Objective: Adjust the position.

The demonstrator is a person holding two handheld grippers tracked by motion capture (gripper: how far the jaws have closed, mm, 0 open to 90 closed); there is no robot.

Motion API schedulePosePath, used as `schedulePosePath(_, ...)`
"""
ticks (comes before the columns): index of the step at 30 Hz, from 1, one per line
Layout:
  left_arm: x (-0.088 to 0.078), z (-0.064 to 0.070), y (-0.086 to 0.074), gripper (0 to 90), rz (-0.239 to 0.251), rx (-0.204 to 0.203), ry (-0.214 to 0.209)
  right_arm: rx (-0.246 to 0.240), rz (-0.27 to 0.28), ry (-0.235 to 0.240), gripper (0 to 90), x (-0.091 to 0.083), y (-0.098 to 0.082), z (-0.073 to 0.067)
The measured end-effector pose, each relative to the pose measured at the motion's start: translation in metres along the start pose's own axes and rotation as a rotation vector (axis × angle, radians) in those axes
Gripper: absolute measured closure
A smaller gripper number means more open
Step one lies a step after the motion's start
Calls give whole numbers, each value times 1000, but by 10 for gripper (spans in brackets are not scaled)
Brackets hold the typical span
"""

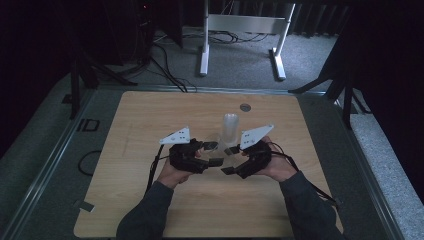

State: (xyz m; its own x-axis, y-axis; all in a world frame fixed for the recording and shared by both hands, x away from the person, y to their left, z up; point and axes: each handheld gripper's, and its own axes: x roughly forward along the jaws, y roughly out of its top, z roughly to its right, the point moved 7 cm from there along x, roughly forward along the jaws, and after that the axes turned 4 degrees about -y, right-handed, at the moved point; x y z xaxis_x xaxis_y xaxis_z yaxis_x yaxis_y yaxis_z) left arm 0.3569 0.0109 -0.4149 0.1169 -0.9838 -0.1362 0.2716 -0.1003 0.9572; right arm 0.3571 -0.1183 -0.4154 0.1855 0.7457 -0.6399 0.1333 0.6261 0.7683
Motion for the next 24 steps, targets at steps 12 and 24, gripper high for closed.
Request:
schedulePosePath(12, -1, 2, 3, 294, 23, 2, 3, -12, 16, -5, 409, 0, 1, -1)
schedulePosePath(24, -6, 2, 13, 257, 163, -22, 26, 14, 90, -5, 410, -1, 5, 0)
